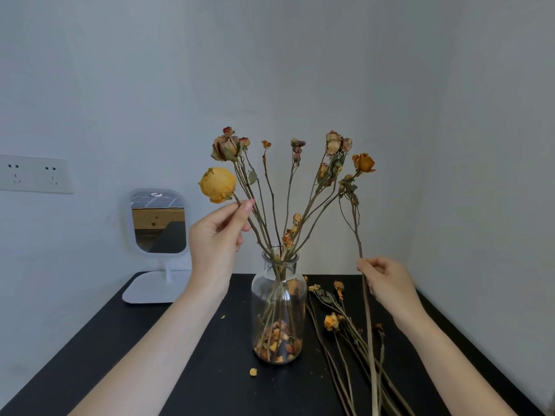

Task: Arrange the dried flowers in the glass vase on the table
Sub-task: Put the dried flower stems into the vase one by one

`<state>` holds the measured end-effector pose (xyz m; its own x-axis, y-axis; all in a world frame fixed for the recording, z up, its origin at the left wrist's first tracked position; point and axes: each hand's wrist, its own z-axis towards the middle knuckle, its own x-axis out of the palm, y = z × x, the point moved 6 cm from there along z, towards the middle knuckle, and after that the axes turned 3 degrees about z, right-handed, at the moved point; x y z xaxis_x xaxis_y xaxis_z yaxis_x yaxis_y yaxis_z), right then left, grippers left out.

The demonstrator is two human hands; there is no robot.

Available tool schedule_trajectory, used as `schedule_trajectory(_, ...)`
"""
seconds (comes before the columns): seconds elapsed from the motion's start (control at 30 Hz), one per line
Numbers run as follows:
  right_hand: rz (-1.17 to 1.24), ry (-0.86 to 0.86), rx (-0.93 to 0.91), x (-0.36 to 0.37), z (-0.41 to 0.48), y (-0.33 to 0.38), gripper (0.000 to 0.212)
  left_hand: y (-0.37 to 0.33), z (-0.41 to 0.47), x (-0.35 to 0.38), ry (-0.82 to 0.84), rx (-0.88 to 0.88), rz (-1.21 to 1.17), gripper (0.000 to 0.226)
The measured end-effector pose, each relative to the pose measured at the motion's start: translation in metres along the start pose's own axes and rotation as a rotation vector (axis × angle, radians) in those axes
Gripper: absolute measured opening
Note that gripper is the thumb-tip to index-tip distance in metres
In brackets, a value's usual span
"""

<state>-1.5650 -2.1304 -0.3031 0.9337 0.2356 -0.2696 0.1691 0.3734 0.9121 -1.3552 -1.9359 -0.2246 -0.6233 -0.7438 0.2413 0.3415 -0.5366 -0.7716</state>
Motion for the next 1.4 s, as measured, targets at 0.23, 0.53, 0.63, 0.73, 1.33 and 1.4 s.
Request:
schedule_trajectory(0.23, 0.003, 0.007, 0.008, 0.009, 0.002, 0.002, 0.021, 0.011, 0.006, 0.001, -0.130, -0.040, -0.027, 0.012)
schedule_trajectory(0.53, -0.011, 0.011, 0.022, 0.009, 0.004, -0.002, 0.025, 0.035, 0.022, -0.008, -0.249, -0.236, -0.178, 0.008)
schedule_trajectory(0.63, -0.009, 0.015, 0.022, 0.009, 0.004, -0.002, 0.024, 0.047, 0.029, -0.004, -0.196, -0.342, -0.186, 0.005)
schedule_trajectory(0.73, 0.000, 0.015, 0.016, 0.009, 0.003, -0.001, 0.022, 0.059, 0.029, -0.001, -0.135, -0.406, -0.091, 0.010)
schedule_trajectory(1.33, 0.217, -0.281, -0.350, -0.024, 0.006, 0.074, 0.018, 0.133, -0.024, 0.019, 0.560, -0.339, 0.397, 0.055)
schedule_trajectory(1.4, 0.237, -0.308, -0.413, -0.027, 0.007, 0.092, 0.019, 0.132, -0.028, 0.031, 0.651, -0.334, 0.419, 0.058)
